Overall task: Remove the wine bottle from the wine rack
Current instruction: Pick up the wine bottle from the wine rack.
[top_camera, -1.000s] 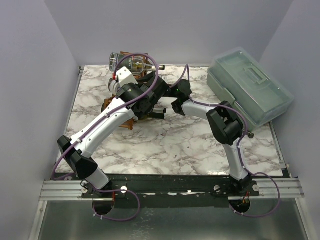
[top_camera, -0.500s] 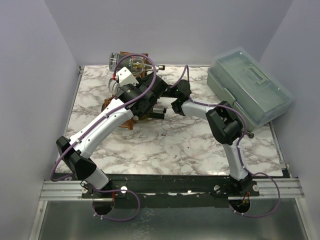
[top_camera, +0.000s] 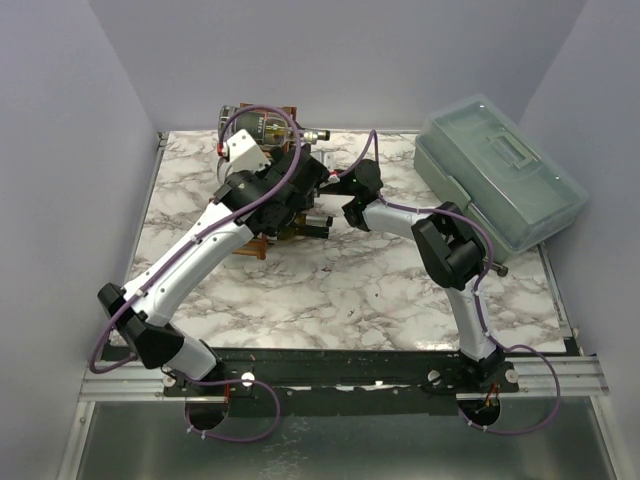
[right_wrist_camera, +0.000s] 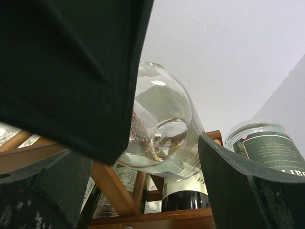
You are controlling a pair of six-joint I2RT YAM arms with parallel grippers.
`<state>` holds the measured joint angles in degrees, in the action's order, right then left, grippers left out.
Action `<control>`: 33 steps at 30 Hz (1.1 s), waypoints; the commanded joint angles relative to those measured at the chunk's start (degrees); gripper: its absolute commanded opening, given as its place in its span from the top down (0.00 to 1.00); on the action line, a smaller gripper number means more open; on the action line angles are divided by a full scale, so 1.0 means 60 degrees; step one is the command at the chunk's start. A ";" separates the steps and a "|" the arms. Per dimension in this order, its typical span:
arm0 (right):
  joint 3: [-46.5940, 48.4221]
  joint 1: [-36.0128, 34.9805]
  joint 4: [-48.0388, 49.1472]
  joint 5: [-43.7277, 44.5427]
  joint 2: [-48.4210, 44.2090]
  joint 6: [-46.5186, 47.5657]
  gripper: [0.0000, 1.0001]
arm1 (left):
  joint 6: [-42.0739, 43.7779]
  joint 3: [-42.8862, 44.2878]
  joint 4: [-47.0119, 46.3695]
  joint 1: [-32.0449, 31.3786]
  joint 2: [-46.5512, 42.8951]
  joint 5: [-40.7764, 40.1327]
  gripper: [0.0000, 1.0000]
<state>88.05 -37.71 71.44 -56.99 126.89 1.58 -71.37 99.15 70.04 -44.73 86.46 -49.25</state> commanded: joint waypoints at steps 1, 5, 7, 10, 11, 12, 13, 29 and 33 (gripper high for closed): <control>0.0022 -0.0101 0.0131 0.0340 0.0341 0.0204 0.11 | 0.1139 -0.0220 -0.0026 0.0043 -0.0876 0.0028 0.13; -0.0018 -0.0094 0.0063 0.0332 0.0317 0.0247 0.11 | 0.2329 -0.0323 -0.0397 0.0043 -0.1295 0.0606 0.12; -0.0027 -0.0101 0.0014 0.0345 0.0312 0.0276 0.11 | 0.3089 -0.0346 -0.0628 0.0041 -0.1513 0.1025 0.11; -0.0025 -0.0100 -0.0019 0.0356 0.0310 0.0307 0.11 | 0.4449 -0.0496 -0.1214 0.0043 -0.1976 0.1778 0.08; -0.0020 -0.0099 -0.0036 0.0355 0.0312 0.0307 0.11 | 0.4954 -0.0616 -0.1563 0.0043 -0.2161 0.2077 0.06; -0.0002 -0.0098 -0.0047 0.0349 0.0323 0.0299 0.11 | 0.5405 -0.0740 -0.1895 0.0043 -0.2405 0.2327 0.02; 0.0004 -0.0101 -0.0069 0.0353 0.0326 0.0307 0.11 | 0.6090 -0.0928 -0.2377 0.0043 -0.2626 0.2680 0.01; -0.0002 -0.0099 -0.0385 0.0354 0.0348 0.0454 0.11 | 1.8679 -0.6471 -0.8687 0.1526 -0.7755 0.9703 0.01; -0.0027 -0.0094 -0.0450 0.0332 0.0308 0.0490 0.11 | 2.0753 -0.7423 -0.8858 0.2857 -0.8360 1.2193 0.01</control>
<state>88.05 -37.71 71.05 -56.99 126.89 2.24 31.75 58.76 22.79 -33.91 37.93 4.56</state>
